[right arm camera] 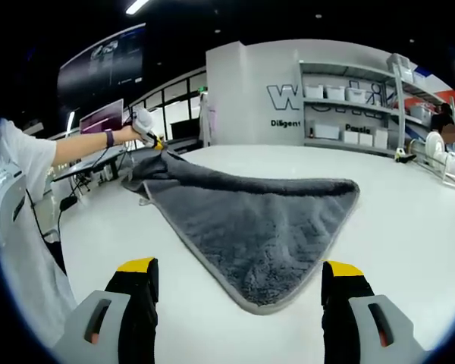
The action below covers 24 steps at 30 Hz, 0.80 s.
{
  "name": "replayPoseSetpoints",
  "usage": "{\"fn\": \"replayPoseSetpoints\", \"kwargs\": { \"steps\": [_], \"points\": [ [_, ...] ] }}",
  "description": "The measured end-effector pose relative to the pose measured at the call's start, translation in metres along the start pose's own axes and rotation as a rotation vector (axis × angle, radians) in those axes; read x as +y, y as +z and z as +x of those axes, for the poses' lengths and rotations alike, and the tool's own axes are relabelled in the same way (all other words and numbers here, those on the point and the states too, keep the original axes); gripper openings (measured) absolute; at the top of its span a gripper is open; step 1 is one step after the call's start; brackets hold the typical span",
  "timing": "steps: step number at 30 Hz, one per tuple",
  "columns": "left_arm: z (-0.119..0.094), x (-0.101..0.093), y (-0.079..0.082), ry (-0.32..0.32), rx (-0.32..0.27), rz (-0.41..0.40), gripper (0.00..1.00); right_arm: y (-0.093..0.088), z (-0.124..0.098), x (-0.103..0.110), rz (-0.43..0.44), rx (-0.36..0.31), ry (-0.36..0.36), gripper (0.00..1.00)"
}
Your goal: Open the folded towel by lifting each exposed corner and separating the folded layers until the towel lies flat within the target outline without major curled edges
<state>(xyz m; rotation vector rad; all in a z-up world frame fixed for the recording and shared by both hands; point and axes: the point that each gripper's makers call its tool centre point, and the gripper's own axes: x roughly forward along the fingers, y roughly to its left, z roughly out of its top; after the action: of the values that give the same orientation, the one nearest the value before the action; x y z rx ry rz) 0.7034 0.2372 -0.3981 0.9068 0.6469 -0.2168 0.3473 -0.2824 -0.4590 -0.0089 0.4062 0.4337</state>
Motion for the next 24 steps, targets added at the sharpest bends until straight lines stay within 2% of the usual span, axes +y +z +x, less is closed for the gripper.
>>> {"fn": "replayPoseSetpoints", "kwargs": {
  "steps": [17, 24],
  "points": [
    [0.021, 0.021, -0.016, 0.062, 0.065, -0.056, 0.05, -0.001, 0.003, -0.008, 0.016, 0.004, -0.011, 0.90],
    [0.030, 0.030, -0.019, 0.102, 0.076, -0.041, 0.05, -0.003, 0.002, -0.011, 0.024, 0.007, -0.023, 0.90]
  ]
}}
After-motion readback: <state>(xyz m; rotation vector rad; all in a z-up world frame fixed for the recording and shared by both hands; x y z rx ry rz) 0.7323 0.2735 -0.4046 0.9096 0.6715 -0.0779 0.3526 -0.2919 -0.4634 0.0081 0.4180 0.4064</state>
